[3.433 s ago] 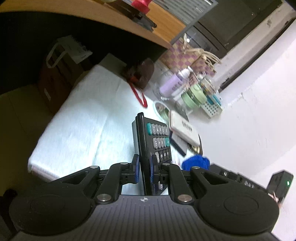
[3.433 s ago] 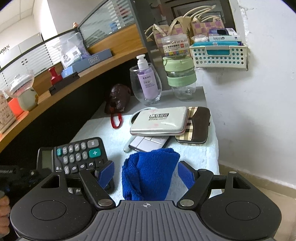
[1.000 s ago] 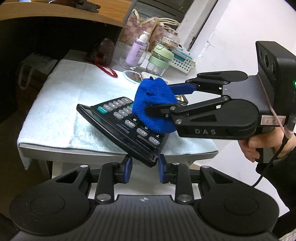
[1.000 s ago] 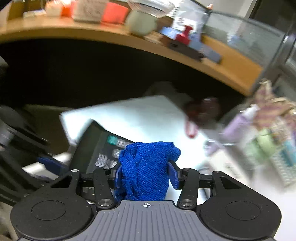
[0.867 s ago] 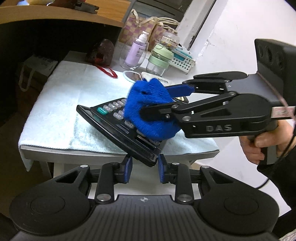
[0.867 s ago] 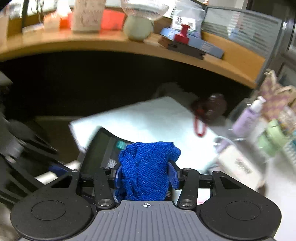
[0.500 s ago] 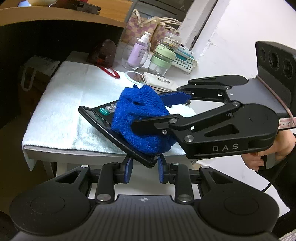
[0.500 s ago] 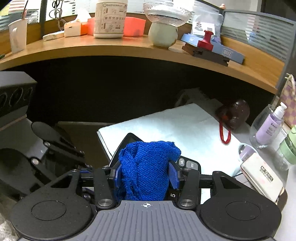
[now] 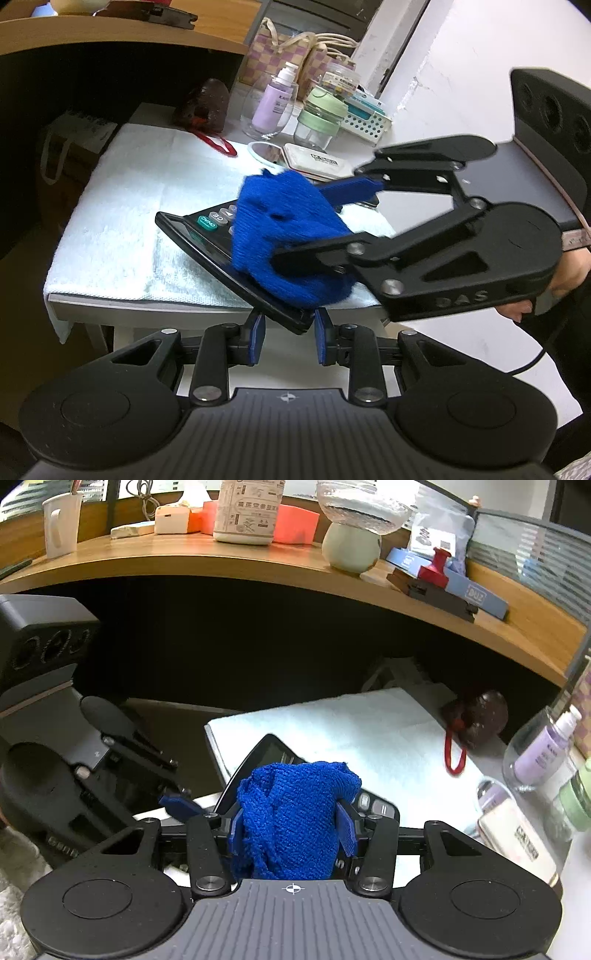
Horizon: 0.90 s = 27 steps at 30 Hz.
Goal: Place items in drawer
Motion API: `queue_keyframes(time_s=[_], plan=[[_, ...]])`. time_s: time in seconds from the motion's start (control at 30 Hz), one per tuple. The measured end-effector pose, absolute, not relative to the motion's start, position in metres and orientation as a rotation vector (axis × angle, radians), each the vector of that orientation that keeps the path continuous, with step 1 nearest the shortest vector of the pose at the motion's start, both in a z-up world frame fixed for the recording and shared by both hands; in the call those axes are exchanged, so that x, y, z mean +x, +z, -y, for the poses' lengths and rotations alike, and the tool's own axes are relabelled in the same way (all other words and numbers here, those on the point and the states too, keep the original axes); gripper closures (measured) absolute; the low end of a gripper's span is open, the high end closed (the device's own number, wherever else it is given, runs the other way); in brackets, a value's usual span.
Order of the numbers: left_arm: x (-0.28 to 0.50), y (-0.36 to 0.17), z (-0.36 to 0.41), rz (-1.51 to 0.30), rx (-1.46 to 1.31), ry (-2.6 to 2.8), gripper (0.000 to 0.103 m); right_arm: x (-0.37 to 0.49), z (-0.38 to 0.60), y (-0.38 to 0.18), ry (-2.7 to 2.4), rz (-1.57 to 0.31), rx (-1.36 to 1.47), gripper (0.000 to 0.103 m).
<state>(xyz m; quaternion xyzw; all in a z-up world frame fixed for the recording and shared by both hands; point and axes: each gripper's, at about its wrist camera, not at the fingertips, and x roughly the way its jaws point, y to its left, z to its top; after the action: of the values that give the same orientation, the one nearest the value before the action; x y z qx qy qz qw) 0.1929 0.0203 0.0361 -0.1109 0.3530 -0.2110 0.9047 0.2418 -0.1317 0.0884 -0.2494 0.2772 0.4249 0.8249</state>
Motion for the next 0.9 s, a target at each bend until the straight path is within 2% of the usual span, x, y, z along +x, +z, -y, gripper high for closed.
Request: queue_keyframes(time_s=[0.33, 0.73, 0.9], plan=[[0.192, 0.035, -0.020, -0.729, -0.233, -0.434, 0.070, 0.254, 0.108, 0.081, 0.849, -0.542, -0.512, 0.050], [0.197, 0.037, -0.031, -0.749, -0.317, -0.429, 0.070, 0.284, 0.134, 0.080, 0.679, -0.574, -0.293, 0.050], [0.200, 0.040, -0.038, -0.750, -0.370, -0.396, 0.065, 0.280, 0.135, 0.084, 0.749, -0.592, -0.283, 0.050]])
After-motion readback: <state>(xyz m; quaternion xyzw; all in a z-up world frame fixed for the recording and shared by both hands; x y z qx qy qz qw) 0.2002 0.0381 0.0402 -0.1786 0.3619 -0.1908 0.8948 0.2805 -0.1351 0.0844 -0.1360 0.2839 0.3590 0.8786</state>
